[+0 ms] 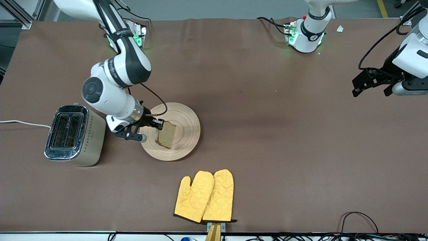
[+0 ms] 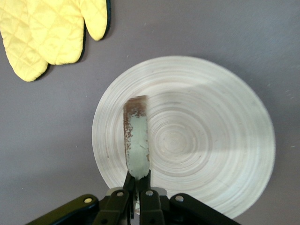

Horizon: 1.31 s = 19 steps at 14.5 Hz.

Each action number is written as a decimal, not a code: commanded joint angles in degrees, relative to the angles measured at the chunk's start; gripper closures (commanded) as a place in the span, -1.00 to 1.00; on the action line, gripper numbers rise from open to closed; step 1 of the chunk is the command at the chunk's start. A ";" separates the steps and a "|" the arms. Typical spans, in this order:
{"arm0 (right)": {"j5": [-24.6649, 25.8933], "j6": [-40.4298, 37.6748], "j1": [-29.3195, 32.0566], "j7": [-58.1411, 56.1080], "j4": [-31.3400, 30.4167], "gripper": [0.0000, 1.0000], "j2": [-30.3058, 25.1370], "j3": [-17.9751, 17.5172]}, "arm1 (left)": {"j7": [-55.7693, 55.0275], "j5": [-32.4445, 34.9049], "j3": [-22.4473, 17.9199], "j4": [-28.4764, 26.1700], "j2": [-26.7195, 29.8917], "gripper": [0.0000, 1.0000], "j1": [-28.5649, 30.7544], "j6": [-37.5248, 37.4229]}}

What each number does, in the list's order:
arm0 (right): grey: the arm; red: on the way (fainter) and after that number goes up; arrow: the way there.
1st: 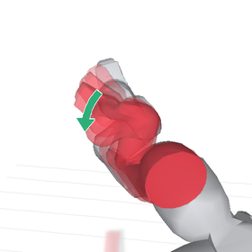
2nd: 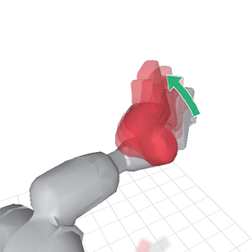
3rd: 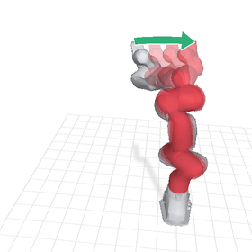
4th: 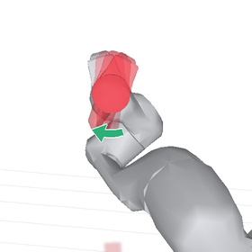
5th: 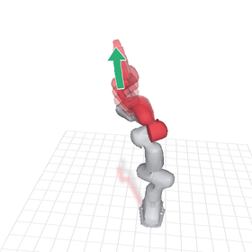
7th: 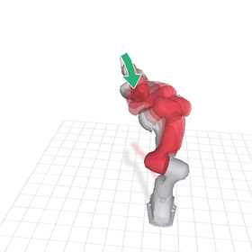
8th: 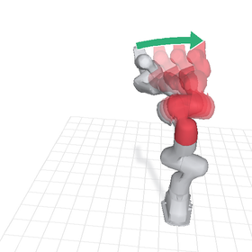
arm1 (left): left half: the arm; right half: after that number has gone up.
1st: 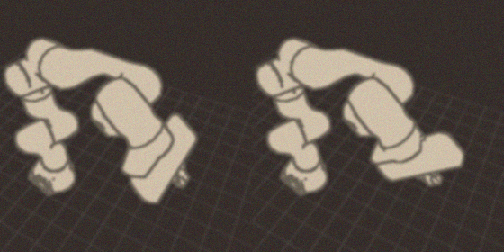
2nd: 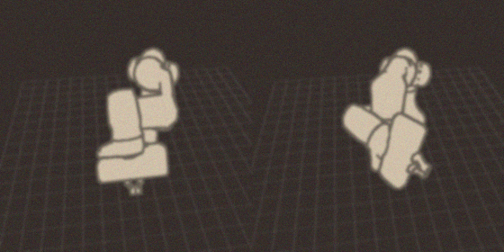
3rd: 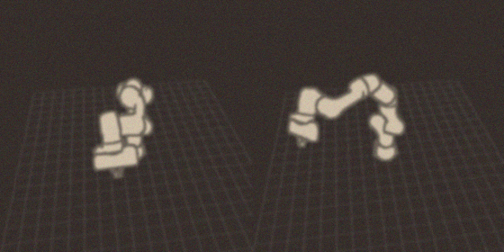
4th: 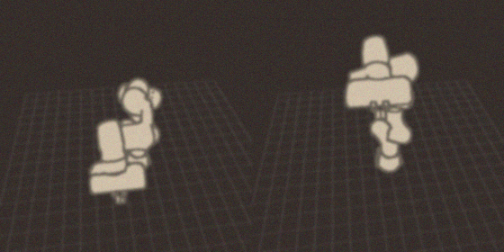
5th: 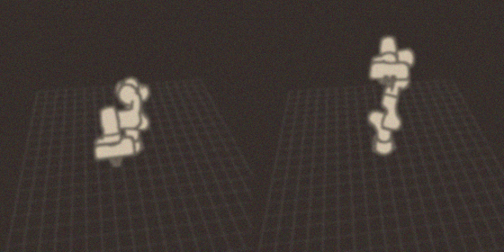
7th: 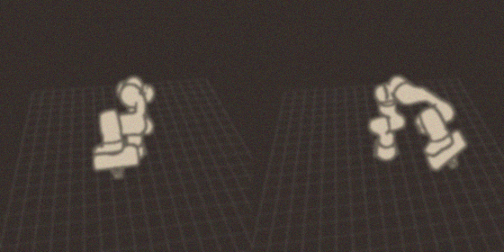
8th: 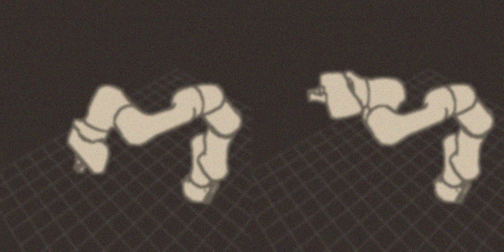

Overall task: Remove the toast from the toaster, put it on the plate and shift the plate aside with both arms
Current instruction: 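Carry the toast with the right gripper over the wooden plate, then lay the toast on the plate and open the right gripper, then retract the right gripper while the left gripper reaches the plate rim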

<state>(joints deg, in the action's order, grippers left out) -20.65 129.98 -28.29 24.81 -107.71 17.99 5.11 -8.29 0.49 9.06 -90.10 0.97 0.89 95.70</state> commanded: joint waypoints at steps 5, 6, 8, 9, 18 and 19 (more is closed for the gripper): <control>-1.50 7.31 2.52 -10.46 -14.62 0.99 -2.52 0.61 | 0.20 -0.22 0.34 0.72 -0.27 -1.00 0.51 -0.60; -1.50 8.35 3.50 -12.31 -16.38 0.99 -3.39 0.61 | 0.20 -0.22 0.25 0.72 -0.27 -1.00 0.51 -0.60; -1.50 9.85 4.47 -15.83 -18.67 0.99 -4.10 0.61 | 0.29 -0.22 0.25 0.72 -0.27 -1.00 0.51 -0.60; -1.50 9.42 5.43 -16.37 -18.85 0.94 -4.19 0.61 | 0.37 -0.22 0.25 0.63 -0.36 -1.00 0.51 -0.60; 8.66 -13.30 11.15 -16.55 -3.16 -1.00 -5.59 4.65 | 0.82 -29.70 1.48 -0.07 -17.63 -1.00 -1.85 2.54; 12.18 -18.83 12.81 -16.29 1.75 -1.00 -6.12 4.65 | 0.99 -32.62 2.00 -0.07 -20.72 -1.00 -3.17 5.26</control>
<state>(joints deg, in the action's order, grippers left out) -13.38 120.00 -18.39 8.63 -113.42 13.59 10.06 -7.70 -26.32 10.07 -92.19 -12.62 -0.53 97.80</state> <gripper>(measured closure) 0.093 0.000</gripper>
